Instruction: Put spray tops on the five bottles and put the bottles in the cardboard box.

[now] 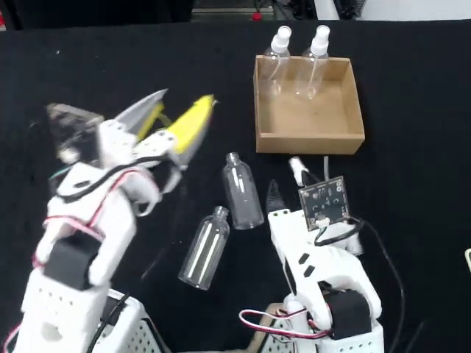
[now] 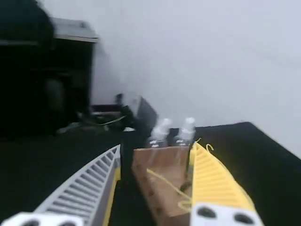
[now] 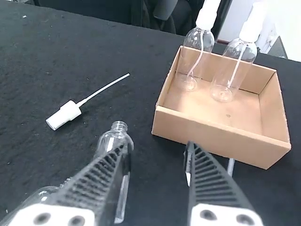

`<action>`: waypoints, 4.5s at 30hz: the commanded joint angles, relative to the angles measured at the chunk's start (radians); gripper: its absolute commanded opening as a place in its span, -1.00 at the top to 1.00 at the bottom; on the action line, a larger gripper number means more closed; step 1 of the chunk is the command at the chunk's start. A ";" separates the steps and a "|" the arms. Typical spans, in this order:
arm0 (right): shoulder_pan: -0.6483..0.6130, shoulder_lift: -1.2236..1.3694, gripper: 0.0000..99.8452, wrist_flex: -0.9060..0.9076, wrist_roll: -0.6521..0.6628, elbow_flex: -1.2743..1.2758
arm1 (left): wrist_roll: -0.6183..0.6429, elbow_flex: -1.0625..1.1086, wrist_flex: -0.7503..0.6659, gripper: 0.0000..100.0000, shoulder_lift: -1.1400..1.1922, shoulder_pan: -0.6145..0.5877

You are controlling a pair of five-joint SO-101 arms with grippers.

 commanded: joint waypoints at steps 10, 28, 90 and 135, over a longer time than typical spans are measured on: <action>0.195 0.363 0.66 0.018 0.075 -0.260 | 0.000 0.461 0.057 0.54 -0.414 -0.193; 0.199 1.033 0.66 0.252 0.138 -0.645 | 0.003 0.710 0.057 0.54 -0.655 -0.193; 0.275 1.531 0.47 0.239 0.262 -0.562 | -0.003 0.883 0.055 0.54 -0.652 -0.085; 0.276 1.517 0.74 0.132 0.313 -0.570 | -0.072 0.923 -0.008 0.54 -0.652 -0.085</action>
